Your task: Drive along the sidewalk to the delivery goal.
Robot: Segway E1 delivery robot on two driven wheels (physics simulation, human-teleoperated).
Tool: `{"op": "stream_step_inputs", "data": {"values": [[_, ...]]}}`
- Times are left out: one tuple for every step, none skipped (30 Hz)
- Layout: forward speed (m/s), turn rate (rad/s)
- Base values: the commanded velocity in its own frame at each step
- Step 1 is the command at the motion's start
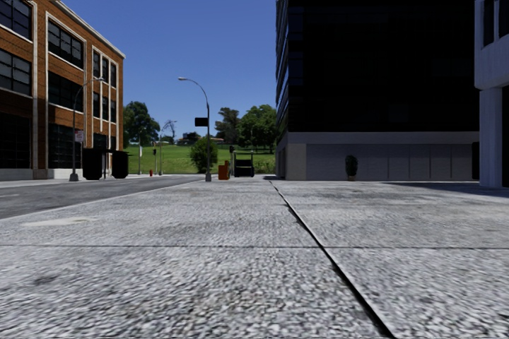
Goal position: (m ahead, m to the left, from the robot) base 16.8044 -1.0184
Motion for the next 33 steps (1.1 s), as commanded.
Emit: {"op": "stream_step_inputs", "data": {"values": [[2.00, -0.27], [2.00, -0.27], [2.00, -0.27], [2.00, -0.27], [2.00, -0.27], [2.00, -0.27], [2.00, -0.27], [2.00, -0.32], [2.00, -0.39], [2.00, -0.41], [2.00, 0.00], [2.00, 0.00], [2.00, 0.00], [2.00, 0.00], [2.00, 0.00], [2.00, 0.00], [2.00, 0.00], [2.00, 0.00], [2.00, 0.00], [2.00, 0.00], [2.00, 0.00], [2.00, 0.00], [2.00, 0.00], [2.00, 0.00], [2.00, 0.00], [2.00, 0.00], [2.00, 0.00], [2.00, 0.00], [2.00, 0.00], [2.00, 0.00], [2.00, 0.00], [2.00, 0.00], [2.00, 0.00]]}}
